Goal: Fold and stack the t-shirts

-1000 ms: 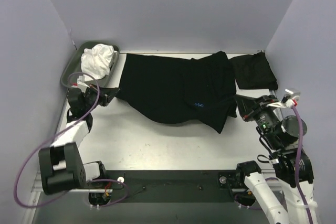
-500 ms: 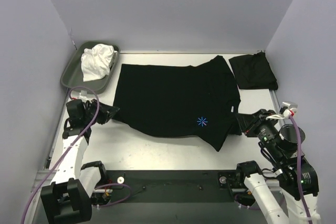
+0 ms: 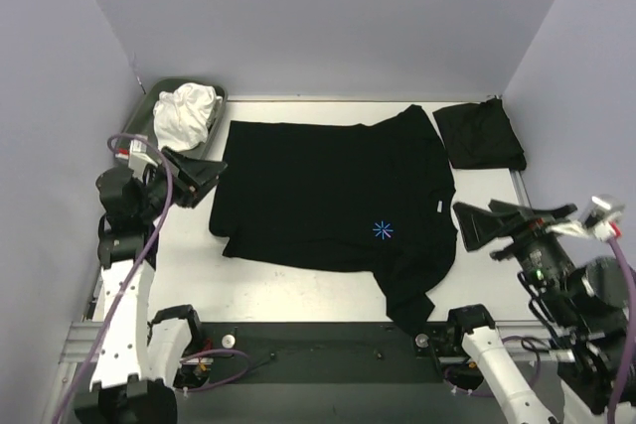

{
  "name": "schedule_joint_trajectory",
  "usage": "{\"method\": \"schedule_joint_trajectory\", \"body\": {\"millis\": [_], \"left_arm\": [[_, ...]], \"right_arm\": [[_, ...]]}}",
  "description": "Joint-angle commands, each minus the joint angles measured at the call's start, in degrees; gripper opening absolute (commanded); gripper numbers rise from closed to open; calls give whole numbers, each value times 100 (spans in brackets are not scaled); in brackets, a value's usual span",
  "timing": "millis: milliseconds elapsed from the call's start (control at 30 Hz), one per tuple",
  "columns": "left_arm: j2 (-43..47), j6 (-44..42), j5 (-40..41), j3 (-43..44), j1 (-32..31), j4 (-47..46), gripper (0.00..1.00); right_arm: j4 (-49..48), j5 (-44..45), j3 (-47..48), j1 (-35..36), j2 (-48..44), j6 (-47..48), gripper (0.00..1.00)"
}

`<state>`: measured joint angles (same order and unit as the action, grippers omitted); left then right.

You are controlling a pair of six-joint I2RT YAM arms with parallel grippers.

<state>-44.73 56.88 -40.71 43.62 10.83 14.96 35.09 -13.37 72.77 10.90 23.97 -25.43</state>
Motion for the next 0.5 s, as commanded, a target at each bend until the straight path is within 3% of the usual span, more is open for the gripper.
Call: {"method": "schedule_joint_trajectory", "body": {"millis": [0,133,233,400,467], "left_arm": [[-1079,965,-386,181,-98,-2338,84],[-2658,184,61,779,-291,-2119,84],[-3774,-167,177,1173,-581,-1805,84],[-4798,-712,695,1790,-1221,-1233,84],[-5299,-1081,1019,2343,-1407,-557,84]], "right_arm": [[-1142,-228,-394,-17,1240,-269,88],[-1558,9,-457,157,2478,-392,91],[-1102,648,59,473,3770,-253,95],[-961,1230,272,642,5230,-217,98],[-856,1310,316,659,5749,-225,98]]}}
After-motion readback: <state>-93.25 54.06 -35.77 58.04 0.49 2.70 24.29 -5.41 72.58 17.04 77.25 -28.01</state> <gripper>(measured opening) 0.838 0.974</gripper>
